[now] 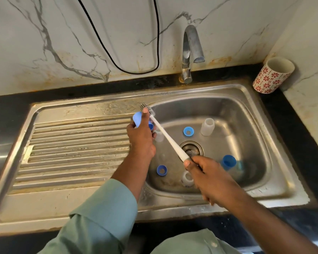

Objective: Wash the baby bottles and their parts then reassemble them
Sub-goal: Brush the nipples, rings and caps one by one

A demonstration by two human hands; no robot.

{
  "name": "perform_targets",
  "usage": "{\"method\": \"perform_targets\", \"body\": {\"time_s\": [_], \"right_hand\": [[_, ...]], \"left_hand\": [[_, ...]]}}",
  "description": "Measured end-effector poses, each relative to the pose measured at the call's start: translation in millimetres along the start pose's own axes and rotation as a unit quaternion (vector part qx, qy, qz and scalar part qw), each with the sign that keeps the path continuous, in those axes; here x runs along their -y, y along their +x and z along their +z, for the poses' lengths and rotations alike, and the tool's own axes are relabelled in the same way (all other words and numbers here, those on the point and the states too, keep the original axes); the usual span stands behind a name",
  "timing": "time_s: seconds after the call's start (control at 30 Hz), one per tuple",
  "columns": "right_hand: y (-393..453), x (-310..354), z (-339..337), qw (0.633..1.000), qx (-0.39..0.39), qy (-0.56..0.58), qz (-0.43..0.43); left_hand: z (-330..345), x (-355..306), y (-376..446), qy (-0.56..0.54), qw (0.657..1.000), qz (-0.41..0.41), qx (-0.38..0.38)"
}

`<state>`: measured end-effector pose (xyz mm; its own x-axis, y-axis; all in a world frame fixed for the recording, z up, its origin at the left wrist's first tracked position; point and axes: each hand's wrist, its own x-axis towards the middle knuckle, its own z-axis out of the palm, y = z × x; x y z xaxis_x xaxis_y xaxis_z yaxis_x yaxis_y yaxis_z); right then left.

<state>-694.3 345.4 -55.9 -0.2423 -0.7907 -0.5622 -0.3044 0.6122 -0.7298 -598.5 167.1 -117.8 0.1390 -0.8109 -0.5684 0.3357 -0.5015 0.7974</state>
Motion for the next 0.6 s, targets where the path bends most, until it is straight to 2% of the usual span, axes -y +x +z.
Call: {"method": "perform_targets", "body": {"time_s": [0.13, 0.23, 0.3, 0.4, 0.53, 0.6], "right_hand": [[-10, -8, -4, 1.0, 0.017, 0.005, 0.017], [-3, -6, -4, 1.0, -0.011, 0.013, 0.023], [-3, -5, -4, 1.0, -0.018, 0.015, 0.014], [-13, -9, -1, 1.0, -0.001, 0.0, 0.013], [-6, -3, 1, 0.999, -0.031, 0.018, 0.029], [-6, -4, 1, 0.999, -0.028, 0.008, 0.025]], "left_hand": [[-2, -13, 6, -0.092, 0.996, -0.011, -0.015], [-2, -3, -2, -0.029, 0.997, -0.041, 0.058], [1, -4, -3, -0.035, 0.996, -0.055, 0.064], [-3, -16, 6, -0.037, 0.998, -0.031, 0.036], [-3, -4, -1, 0.049, 0.99, 0.037, 0.131], [0, -8, 3, 0.028, 0.991, 0.047, 0.122]]}}
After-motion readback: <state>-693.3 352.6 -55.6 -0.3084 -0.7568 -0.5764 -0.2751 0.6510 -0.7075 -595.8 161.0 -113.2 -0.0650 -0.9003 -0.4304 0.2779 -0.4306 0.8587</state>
